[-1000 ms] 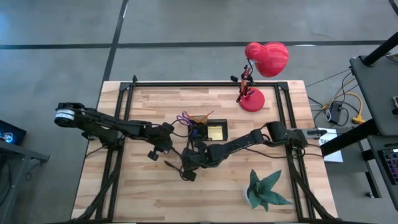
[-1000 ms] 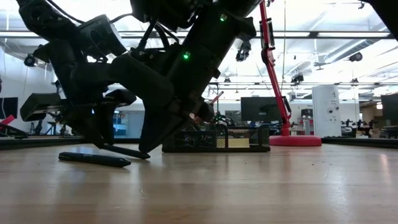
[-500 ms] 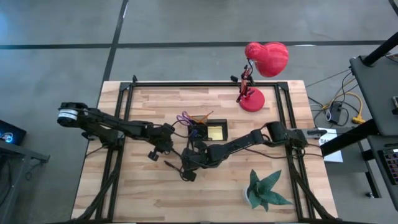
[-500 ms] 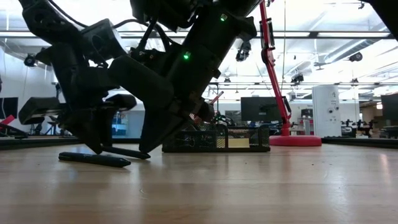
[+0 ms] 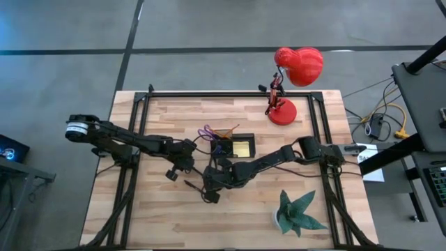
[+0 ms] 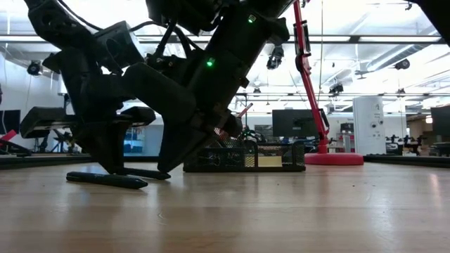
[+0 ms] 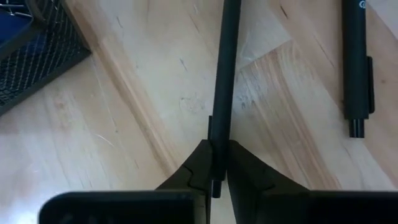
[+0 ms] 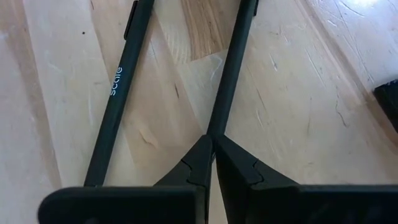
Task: Pick and place office supplies into organizer
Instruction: Put the top black pen into the black desk organizer
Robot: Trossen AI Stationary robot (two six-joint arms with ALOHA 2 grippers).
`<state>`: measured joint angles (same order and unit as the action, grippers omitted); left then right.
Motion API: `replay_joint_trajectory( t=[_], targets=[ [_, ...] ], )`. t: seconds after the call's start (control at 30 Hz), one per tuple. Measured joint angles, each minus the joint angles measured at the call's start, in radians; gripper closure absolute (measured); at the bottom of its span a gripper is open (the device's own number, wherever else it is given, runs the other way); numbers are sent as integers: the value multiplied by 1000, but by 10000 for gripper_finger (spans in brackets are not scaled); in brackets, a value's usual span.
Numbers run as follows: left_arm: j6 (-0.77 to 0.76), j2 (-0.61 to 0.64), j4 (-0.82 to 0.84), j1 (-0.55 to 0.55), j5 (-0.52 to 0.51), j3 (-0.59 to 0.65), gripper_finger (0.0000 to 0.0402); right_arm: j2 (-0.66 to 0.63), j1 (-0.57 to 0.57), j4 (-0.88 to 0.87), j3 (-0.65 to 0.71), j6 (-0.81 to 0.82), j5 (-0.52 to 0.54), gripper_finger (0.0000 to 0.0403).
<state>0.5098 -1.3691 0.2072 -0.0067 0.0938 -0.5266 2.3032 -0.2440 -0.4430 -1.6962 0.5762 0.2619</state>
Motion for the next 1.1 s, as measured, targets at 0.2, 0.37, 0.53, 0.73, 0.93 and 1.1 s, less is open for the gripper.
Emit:
replay_joint_trajectory(
  t=[0.2,0.37,0.53,0.73,0.93,1.1],
  targets=[
    [5,19,39,-2,-45,-27,389,-2,1,-50,-31,32,5,390],
    [2,27,136,0,-123,-90,389,-34,-3,-155,-61,101,110,390],
    [24,57,242,-1,-207,-170,388,-120,-20,-301,-73,190,356,390],
    [125,111,380,-3,-352,-299,386,-237,-40,-577,-77,477,652,390],
    [287,113,451,-3,-598,-447,385,-318,-39,-709,-71,605,734,390],
    [515,55,444,-1,-839,-543,385,-342,-42,-729,-67,598,780,390]
  ],
)
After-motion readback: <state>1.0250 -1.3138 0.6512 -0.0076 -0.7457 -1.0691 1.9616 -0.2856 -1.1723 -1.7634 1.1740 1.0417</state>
